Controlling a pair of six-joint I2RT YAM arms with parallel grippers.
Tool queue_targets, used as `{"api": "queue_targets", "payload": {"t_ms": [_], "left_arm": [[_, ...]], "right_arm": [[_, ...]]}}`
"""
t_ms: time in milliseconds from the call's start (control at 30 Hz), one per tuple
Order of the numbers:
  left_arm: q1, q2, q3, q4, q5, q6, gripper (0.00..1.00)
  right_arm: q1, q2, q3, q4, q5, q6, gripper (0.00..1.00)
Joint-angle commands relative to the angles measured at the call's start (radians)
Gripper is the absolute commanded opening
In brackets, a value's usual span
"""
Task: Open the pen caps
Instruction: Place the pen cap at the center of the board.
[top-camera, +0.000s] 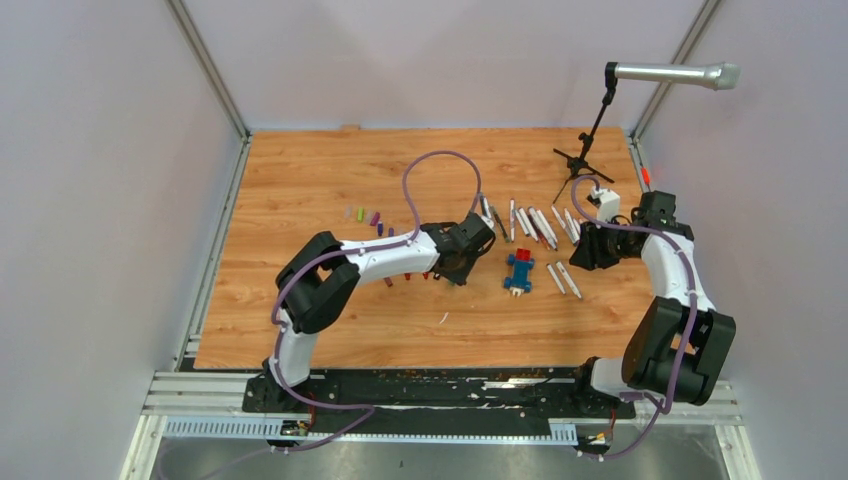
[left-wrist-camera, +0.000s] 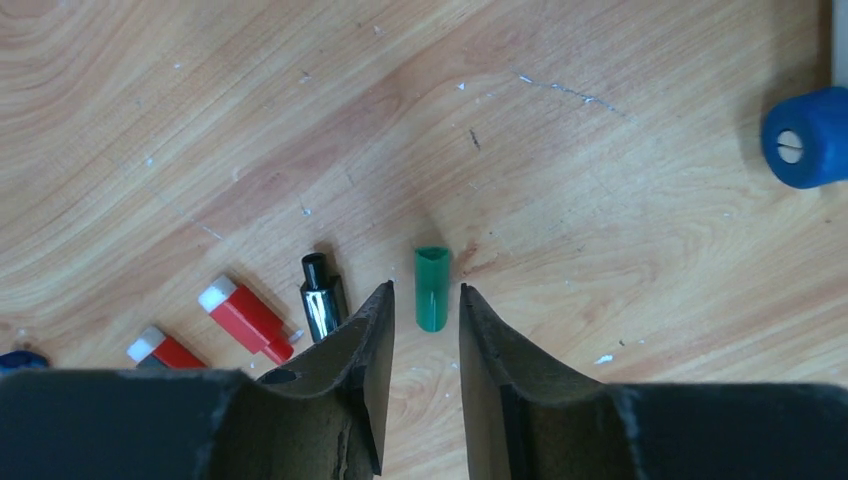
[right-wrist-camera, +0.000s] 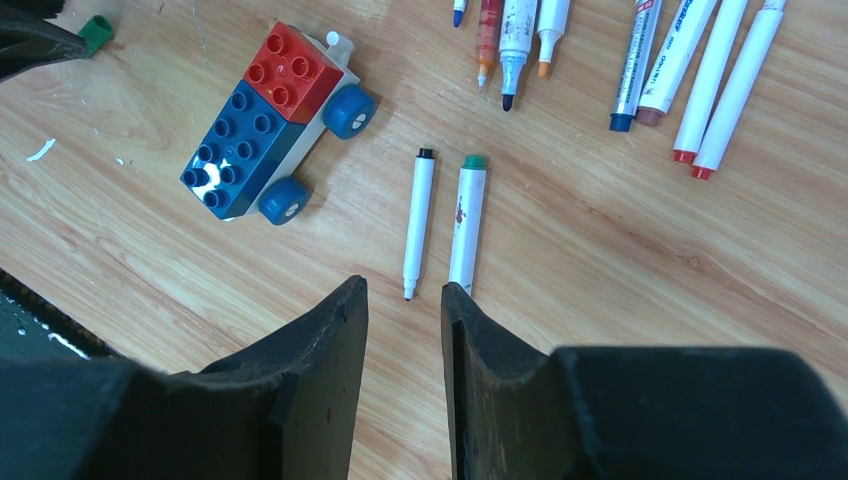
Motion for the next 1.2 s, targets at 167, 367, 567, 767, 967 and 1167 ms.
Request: {"api": "queue_targets", "payload": {"t_ms": [167,367,567,767,967,1167], "left_arm": [[-0.002,-0.232,-0.056,0.067,-0.054,0.030,0.49],[0.008,-0.432,-0.200,0.138,-0.126,0.046,0.63],[0.160,-0.761,-0.459,0.285,-0.025,-0.017,0.91],[0.518,-0.985,-0.593,0.221,0.255,-0.092,0.96],[0.980,-1.084,-0.625,0.133,0.596,-0.058,1.00],[1.064,-1.065,-0.505,-0.025,0.621,0.007,1.00]], "right_arm": [[-0.012,-0.044,-0.006,0.000,-0.049,-0.030,0.34],[-0.017,-0.069,-0.007,0.000,-0.071,-0.036,0.34],[-0.023,-0.145,-0.017,0.015,-0.116,-0.047,0.34],[-0.026,-0.264,0.024,0.021,-0.131,-0.031,0.38],[-0.040,-0.369,0.121,0.026,-0.187,0.061,0.79],[-0.042,-0.426,0.184,0.178,-0.197,0.419,1.00]]}}
